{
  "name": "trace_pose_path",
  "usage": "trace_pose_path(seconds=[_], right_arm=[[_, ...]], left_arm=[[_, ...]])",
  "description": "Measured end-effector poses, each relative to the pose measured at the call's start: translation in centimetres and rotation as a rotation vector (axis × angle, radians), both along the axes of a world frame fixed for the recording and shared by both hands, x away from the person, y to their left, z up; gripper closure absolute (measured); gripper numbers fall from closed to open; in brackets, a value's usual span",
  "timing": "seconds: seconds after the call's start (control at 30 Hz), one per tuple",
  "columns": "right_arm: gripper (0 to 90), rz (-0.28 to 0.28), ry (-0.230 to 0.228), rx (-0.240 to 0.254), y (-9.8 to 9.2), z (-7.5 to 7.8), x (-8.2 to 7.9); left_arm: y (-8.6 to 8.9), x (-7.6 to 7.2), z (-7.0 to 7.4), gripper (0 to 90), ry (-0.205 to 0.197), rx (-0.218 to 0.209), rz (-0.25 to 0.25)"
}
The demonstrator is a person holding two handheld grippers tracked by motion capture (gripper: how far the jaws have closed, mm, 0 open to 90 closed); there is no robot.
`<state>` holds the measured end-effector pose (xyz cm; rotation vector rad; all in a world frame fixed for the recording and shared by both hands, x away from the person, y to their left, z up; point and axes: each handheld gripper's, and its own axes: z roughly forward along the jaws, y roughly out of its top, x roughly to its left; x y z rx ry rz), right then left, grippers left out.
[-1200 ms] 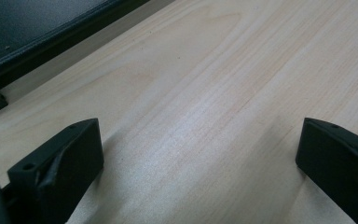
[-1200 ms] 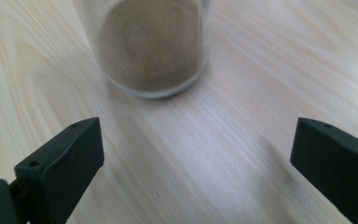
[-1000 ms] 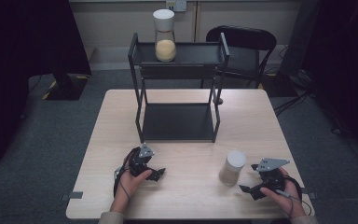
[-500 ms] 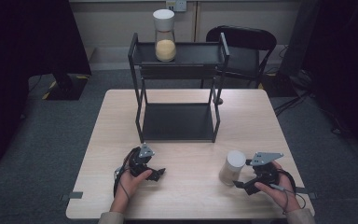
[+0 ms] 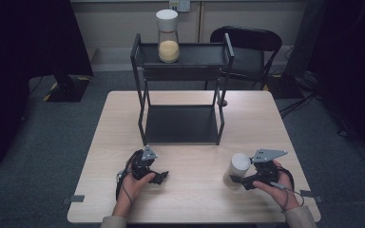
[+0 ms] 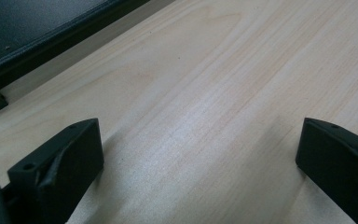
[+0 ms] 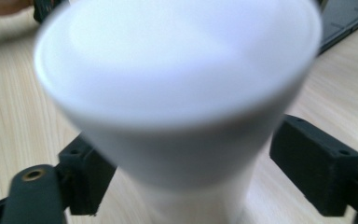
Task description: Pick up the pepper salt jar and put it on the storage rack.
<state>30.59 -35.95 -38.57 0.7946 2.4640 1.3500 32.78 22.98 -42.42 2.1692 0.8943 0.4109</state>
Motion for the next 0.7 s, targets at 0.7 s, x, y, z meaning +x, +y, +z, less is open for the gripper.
trace_pose_path(seconds=[0.7], right_arm=[[35.0,0.033,-0.041,-0.059,2.4,1.9,0.6]], left_arm=[[0.0,0.0,0.0,0.0,0.000,-0.001,0.001]])
